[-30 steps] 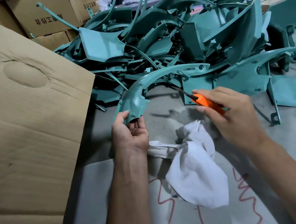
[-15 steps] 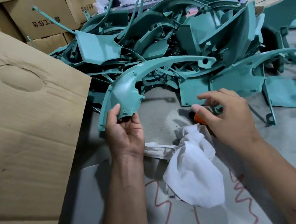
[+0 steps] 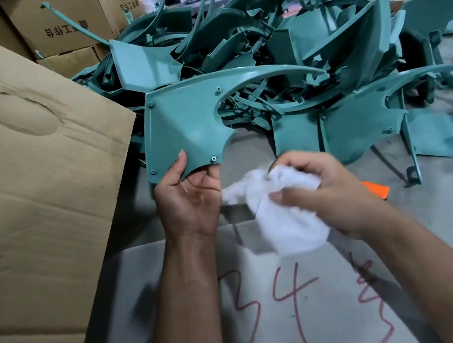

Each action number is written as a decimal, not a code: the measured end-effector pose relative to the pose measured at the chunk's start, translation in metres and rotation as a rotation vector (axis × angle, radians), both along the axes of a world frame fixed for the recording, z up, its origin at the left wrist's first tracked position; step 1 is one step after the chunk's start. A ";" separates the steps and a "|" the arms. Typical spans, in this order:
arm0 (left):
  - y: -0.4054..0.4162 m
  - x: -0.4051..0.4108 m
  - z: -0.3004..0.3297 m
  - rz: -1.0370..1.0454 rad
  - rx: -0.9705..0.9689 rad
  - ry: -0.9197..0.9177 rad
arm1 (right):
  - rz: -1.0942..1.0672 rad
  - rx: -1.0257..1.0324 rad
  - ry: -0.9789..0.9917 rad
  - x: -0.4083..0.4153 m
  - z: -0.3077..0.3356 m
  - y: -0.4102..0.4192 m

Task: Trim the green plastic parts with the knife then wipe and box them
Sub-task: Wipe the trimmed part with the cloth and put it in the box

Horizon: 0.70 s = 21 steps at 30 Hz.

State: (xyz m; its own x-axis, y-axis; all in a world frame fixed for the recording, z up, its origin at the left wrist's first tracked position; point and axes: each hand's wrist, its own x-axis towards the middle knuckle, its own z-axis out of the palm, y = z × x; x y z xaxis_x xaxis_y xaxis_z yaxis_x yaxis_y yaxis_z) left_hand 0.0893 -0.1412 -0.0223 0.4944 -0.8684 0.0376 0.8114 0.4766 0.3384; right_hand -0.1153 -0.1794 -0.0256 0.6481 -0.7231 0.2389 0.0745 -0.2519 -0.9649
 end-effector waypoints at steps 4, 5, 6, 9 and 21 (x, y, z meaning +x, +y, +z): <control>0.002 -0.001 -0.001 -0.019 -0.073 0.090 | -0.097 0.729 -0.559 -0.014 0.003 -0.005; 0.001 -0.003 -0.002 -0.030 -0.091 0.109 | -0.093 0.838 -0.664 -0.014 0.002 -0.006; 0.000 -0.006 -0.003 -0.031 -0.089 0.118 | -0.080 0.893 -0.737 -0.013 0.004 -0.008; -0.008 -0.025 -0.006 -0.095 0.093 -0.021 | -0.020 0.808 -0.713 -0.004 0.005 -0.011; -0.017 -0.072 -0.012 -0.183 0.129 -0.261 | -0.298 0.561 -0.583 0.025 -0.009 -0.004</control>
